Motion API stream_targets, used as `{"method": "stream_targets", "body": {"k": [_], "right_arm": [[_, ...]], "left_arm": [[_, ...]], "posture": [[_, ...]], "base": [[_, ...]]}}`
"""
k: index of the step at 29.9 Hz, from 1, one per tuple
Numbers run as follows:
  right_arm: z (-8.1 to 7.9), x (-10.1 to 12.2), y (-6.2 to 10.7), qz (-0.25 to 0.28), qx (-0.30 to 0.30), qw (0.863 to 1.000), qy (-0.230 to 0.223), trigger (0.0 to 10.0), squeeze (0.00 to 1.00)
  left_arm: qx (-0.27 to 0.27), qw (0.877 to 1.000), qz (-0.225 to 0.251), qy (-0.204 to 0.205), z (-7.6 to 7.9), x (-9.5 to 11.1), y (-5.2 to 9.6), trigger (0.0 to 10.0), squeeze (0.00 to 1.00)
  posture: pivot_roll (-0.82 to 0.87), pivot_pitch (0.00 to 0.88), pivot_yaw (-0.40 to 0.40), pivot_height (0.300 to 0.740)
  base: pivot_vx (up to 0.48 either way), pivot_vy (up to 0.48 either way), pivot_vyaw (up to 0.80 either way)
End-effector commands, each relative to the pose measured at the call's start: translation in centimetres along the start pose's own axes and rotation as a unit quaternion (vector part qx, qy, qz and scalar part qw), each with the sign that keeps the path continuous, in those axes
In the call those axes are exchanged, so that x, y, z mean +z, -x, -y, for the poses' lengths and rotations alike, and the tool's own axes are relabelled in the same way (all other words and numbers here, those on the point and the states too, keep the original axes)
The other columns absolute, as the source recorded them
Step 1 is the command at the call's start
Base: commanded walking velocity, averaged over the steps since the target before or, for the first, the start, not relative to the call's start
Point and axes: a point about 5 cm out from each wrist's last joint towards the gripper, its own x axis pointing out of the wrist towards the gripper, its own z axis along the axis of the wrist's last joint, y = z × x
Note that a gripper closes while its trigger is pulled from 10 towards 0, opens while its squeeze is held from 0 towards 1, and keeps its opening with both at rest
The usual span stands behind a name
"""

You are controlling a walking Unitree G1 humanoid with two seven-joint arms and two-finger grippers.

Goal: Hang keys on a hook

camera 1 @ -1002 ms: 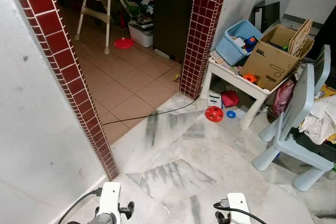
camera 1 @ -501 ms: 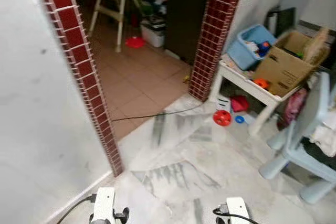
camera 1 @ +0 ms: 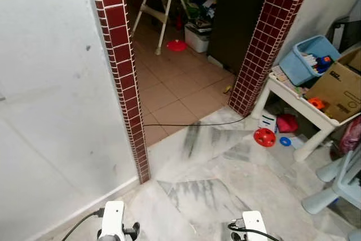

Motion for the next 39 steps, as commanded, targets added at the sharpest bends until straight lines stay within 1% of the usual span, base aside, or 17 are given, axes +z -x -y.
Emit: {"method": "stream_targets", "body": {"k": [1,13,39], "right_arm": [[-0.06,0.23,-0.06,0.004,-0.002,1.0,-0.007,10.0,0.0],[-0.17,0.21,-0.07,0.005,-0.001,1.0,-0.008,10.0,0.0],[0.12,0.27,-0.05,0.003,0.003,1.0,0.005,10.0,0.0]], "left_arm": [[-0.001,1.0,0.001,-0.001,-0.19,0.1,0.01,10.0,0.0],[-0.004,1.0,0.007,-0.004,-0.08,0.63,-0.11,10.0,0.0],[-0.006,1.0,0.01,-0.001,0.06,0.47,-0.07,10.0,0.0]], "posture": [[0.02,0.0,-0.036,0.74],[0.02,0.0,-0.033,0.74],[0.03,0.0,-0.051,0.74]], "base": [[0.0,0.0,0.8],[0.0,0.0,0.8],[0.0,0.0,0.8]]}}
